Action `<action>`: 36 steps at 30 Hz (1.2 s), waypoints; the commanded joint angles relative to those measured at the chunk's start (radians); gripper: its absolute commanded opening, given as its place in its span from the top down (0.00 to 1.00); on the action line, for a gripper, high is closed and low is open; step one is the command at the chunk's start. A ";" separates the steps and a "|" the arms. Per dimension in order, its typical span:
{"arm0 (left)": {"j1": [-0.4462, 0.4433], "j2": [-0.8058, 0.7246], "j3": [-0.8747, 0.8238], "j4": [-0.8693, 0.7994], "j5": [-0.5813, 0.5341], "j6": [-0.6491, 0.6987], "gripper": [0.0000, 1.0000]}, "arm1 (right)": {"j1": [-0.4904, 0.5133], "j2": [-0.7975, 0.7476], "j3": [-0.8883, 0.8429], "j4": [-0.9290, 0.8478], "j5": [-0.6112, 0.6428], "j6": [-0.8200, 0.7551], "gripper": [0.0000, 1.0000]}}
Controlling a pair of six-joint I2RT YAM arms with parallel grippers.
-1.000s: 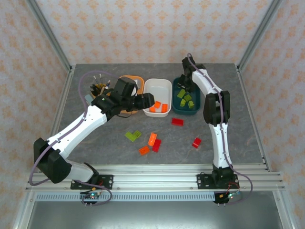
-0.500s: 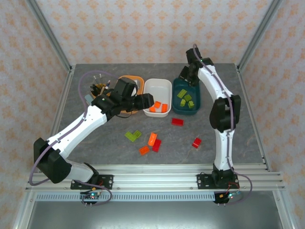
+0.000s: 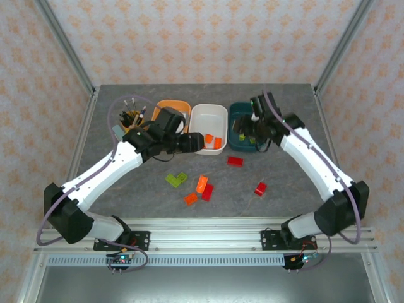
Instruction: Sort the legos into containers by color
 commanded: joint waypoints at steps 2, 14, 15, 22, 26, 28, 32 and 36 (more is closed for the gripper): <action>-0.125 0.017 -0.064 -0.068 -0.006 0.067 0.30 | 0.064 -0.102 -0.198 -0.039 -0.072 0.035 0.46; -0.365 0.099 -0.214 -0.019 -0.145 -0.168 0.32 | 0.158 -0.206 -0.419 -0.044 -0.084 0.136 0.42; -0.373 0.109 -0.211 -0.020 -0.158 -0.189 0.33 | 0.158 -0.237 -0.430 -0.040 -0.081 0.141 0.42; -0.378 0.199 -0.187 -0.008 -0.178 -0.254 0.35 | 0.158 -0.350 -0.464 -0.052 -0.021 0.170 0.41; -0.391 0.282 -0.109 -0.053 -0.196 -0.249 0.35 | 0.158 -0.361 -0.466 -0.068 -0.009 0.172 0.40; -0.392 0.309 -0.095 -0.065 -0.203 -0.260 0.36 | 0.158 -0.363 -0.473 -0.063 -0.012 0.174 0.40; -0.394 0.341 -0.086 -0.072 -0.219 -0.276 0.37 | 0.158 -0.370 -0.478 -0.058 -0.010 0.180 0.40; -0.393 0.376 -0.064 -0.095 -0.213 -0.293 0.38 | 0.158 -0.372 -0.484 -0.055 -0.011 0.181 0.39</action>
